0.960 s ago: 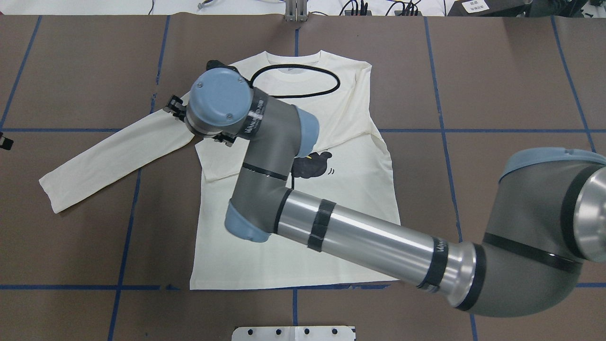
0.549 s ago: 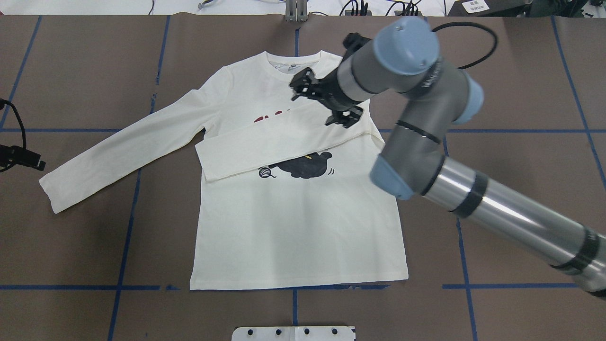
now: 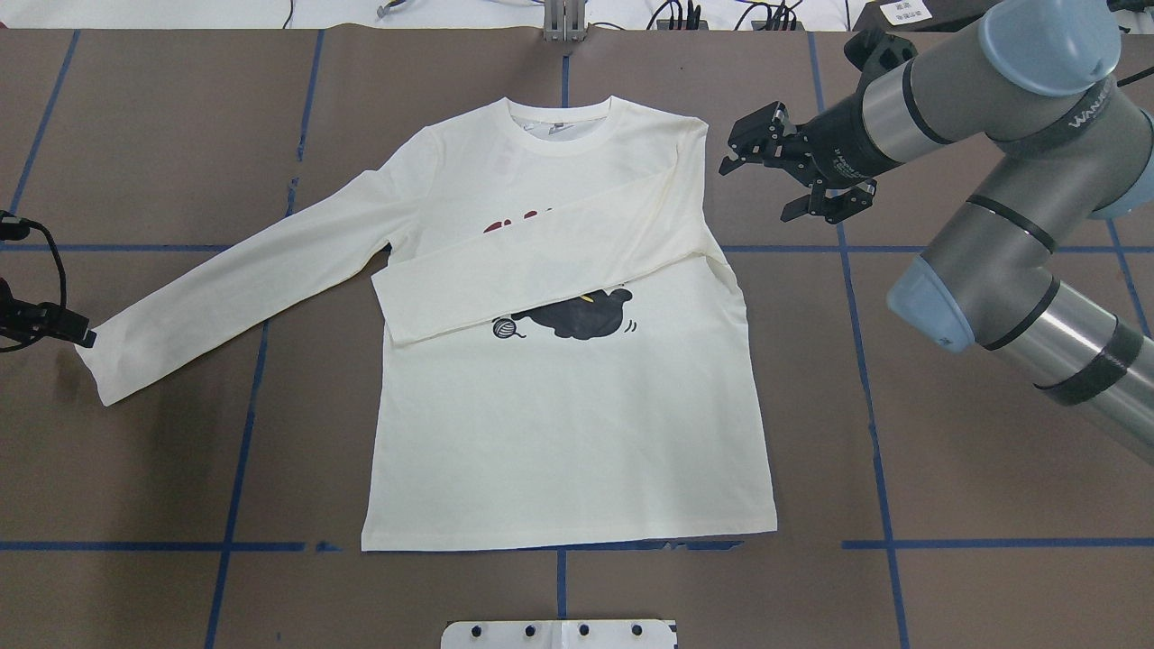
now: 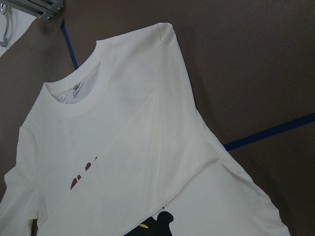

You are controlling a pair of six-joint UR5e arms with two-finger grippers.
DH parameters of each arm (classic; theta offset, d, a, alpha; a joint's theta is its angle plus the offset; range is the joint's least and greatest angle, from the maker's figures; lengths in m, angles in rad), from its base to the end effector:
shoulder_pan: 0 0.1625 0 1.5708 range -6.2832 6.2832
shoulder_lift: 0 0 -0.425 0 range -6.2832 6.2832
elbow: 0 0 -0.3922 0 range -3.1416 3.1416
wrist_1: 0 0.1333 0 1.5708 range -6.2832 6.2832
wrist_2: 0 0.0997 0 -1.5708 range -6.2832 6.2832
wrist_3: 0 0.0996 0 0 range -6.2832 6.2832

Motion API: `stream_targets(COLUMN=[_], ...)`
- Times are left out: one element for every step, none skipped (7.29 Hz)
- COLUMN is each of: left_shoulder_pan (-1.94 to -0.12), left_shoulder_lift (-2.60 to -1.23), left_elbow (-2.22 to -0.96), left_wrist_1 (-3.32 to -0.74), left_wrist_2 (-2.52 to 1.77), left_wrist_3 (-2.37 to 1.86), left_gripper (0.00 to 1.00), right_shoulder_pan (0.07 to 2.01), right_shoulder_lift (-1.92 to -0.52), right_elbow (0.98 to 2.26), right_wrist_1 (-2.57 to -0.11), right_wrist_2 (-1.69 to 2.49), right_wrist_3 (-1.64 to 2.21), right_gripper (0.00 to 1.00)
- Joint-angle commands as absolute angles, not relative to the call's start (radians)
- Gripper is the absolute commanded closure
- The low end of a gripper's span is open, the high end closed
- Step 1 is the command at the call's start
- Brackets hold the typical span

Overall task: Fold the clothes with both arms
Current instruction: 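Withdraw the right gripper away from the shirt and hold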

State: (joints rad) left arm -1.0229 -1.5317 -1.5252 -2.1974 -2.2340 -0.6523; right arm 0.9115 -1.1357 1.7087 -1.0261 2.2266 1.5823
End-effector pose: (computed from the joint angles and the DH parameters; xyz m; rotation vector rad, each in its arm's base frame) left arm 0.1990 -0.4644 0.6362 0.0653 0.8273 0.0813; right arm -0.3245 -0.5371 0.2802 -0.0592 -1.2266 0.4396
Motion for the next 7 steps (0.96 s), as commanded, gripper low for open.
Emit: stream_targets(left_shoulder_pan=[-1.016,-1.011,-1.009,-1.009,-1.009,-1.008,-1.005], left_shoulder_lift=[-1.542,-1.543,-1.543,-1.548,-1.566,-1.566,-1.566], left_elbow=[-1.514,-1.516,-1.514,-1.511,-1.496,-1.493,-1.483], left_wrist_1=[-2.201,-2.2,-2.2,-2.2,-2.198,-2.198,-2.2], left_wrist_2=[-2.227,-2.227,-2.227,-2.226,-2.226,-2.224,-2.224], left_wrist_3=[-0.647,-0.65,-0.65,-0.649,-0.649,-0.647,-0.647], left_gripper=[0.11,0.11,0.11,0.11,0.13,0.15,0.19], right_shoulder_pan=[0.914,0.911,0.911,0.911,0.911,0.911,0.911], right_shoulder_lift=[-1.158,-1.16,-1.161,-1.161,-1.163,-1.163,-1.163], right_elbow=[1.738,1.738,1.738,1.738,1.738,1.738,1.738], right_wrist_1=[-1.028,-1.028,-1.028,-1.028,-1.028,-1.028,-1.028], right_wrist_2=[2.226,2.221,2.221,2.221,2.221,2.223,2.223], right_wrist_3=[1.58,1.58,1.58,1.58,1.58,1.58,1.58], right_gripper=[0.0,0.0,0.0,0.0,0.0,0.0,0.0])
